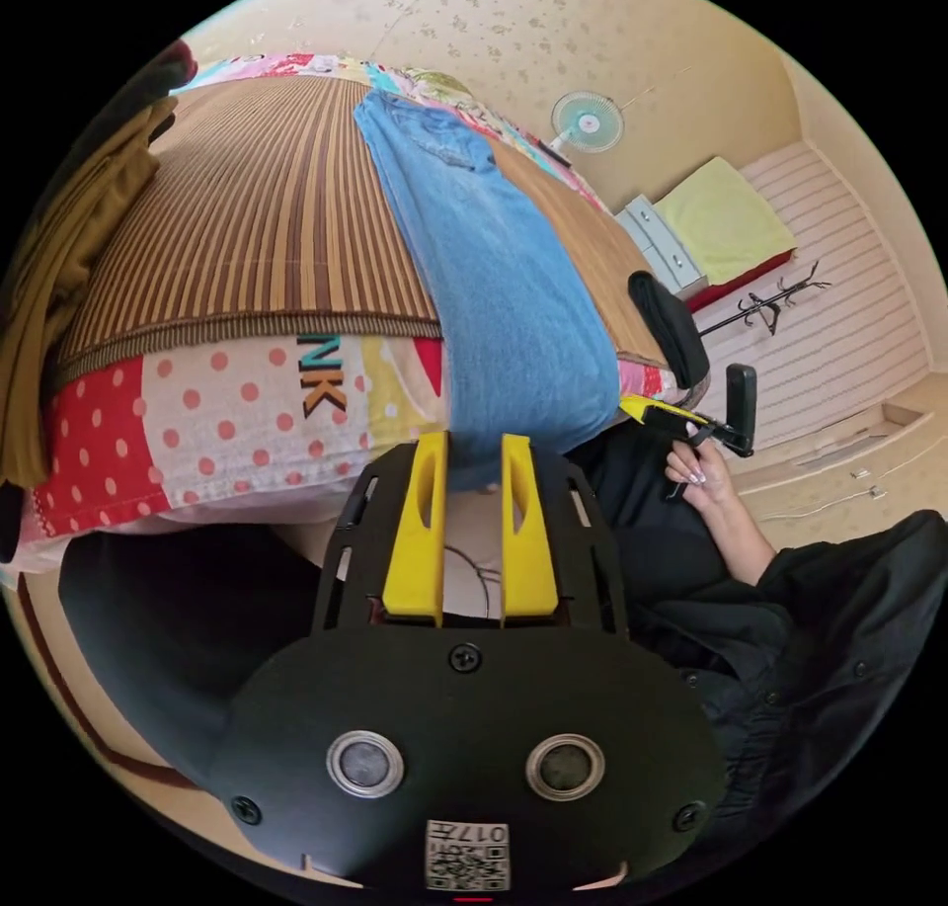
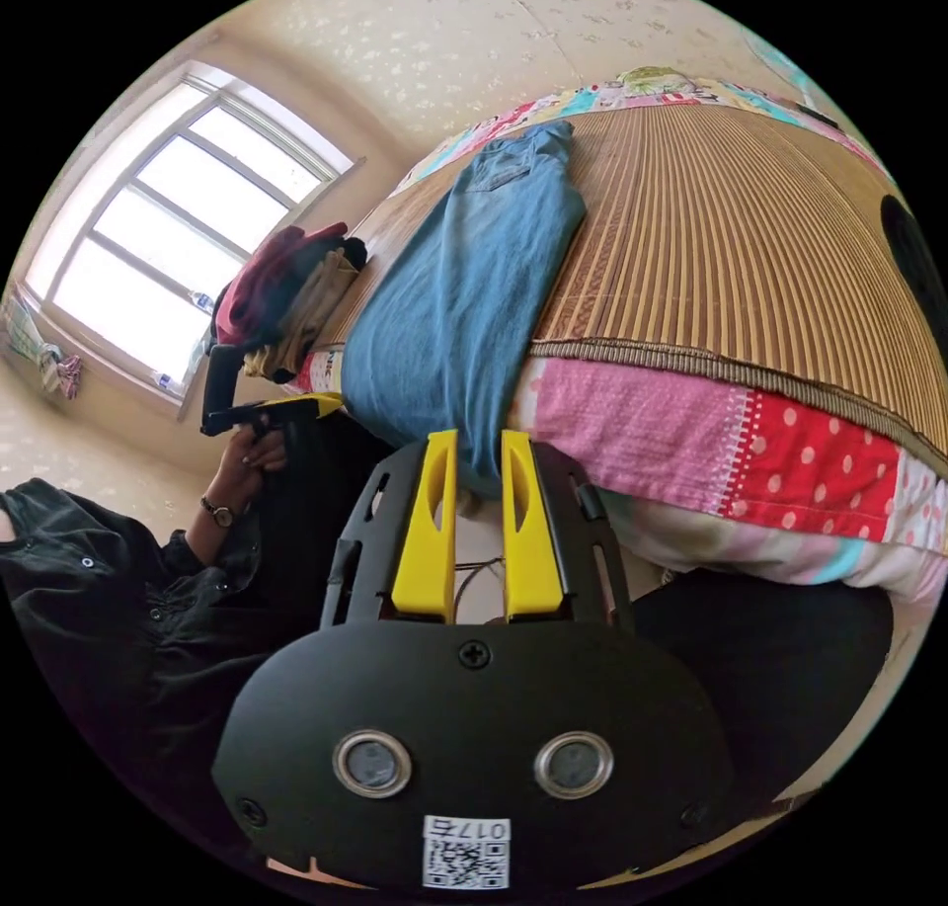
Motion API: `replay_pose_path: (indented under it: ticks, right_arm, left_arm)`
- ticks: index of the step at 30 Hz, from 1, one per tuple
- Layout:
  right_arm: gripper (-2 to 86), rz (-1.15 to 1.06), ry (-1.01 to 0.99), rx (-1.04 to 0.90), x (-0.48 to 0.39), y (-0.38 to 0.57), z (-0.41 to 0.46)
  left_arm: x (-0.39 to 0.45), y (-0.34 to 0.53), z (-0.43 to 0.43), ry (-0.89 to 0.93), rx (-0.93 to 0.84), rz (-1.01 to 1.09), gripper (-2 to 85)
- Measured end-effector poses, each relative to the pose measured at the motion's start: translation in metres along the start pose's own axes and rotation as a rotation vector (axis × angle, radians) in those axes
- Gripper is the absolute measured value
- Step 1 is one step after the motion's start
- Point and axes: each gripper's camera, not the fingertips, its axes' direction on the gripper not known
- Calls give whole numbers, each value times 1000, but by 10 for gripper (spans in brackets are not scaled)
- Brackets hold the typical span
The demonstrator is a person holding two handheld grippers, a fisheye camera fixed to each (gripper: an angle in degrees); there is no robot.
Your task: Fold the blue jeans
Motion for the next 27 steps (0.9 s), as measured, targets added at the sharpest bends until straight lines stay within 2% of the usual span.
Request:
replay_pose_path:
  ticks: [4, 18, 27]
  right_arm:
    - [94, 30, -56, 21, 24, -19, -4]
    - [92, 50, -257, -27, 57, -51, 2]
    - [81, 16, -251, -58, 60, -73, 5]
  left_arm:
    - [0, -12, -2, -12, 95, 42, 122]
    - [-12, -36, 5, 81, 27, -9, 112]
    - [-2, -49, 9, 91, 1, 8, 115]
